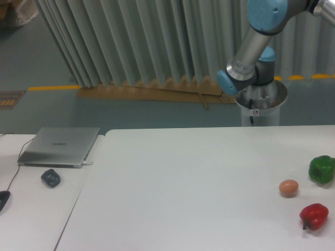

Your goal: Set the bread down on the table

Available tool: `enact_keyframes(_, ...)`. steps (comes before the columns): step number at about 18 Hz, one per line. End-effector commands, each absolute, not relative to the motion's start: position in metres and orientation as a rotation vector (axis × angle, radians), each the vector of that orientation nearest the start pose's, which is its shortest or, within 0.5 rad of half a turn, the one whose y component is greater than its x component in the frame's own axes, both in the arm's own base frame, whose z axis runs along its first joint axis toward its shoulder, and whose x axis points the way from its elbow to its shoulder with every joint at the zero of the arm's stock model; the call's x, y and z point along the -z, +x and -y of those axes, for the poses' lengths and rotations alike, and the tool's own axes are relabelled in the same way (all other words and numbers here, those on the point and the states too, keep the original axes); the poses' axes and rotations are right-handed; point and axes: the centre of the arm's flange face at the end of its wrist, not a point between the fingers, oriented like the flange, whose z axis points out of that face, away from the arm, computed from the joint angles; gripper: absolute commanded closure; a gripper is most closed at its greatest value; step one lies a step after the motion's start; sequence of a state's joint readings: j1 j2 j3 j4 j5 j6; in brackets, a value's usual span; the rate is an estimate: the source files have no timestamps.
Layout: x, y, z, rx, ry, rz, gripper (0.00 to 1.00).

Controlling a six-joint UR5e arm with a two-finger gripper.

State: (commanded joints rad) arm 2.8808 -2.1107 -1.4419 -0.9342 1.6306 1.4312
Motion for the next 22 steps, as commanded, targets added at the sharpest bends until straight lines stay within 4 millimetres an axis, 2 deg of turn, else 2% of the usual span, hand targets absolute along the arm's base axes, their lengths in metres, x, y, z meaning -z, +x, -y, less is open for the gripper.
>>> enact_keyframes(3,-0.287,-0.641,-0.303,-0.353,-3.148,-0.137,0.00)
enact_keyframes(6,-0.287,-0.641,-0.303,-0.350,-3.152,-0.137,0.00)
enact_keyframes(13,-0.269,-0.634,-0.316,-0.354,-3.260,-0.185,0.00)
enact_keyframes(14,-0.269,-0.634,-0.317,-0.355,-3.261,-0.185,0.18)
enact_keyframes(15,-0.270,-0.633,-0.317,-0.353,-3.264,-0.190,0.46)
enact_keyframes(16,-0.271,-0.632,-0.317,-0.354,-3.262,-0.190,0.69)
enact_keyframes(17,-0.273,-0.632,-0.316,-0.353,-3.254,-0.191,0.76)
enact_keyframes(20,-0.277,-0.629,-0.315,-0.305,-3.246,-0.191,0.77)
enact_keyframes(22,-0.280,-0.626,-0.315,-0.271,-3.242,-0.195,0.81)
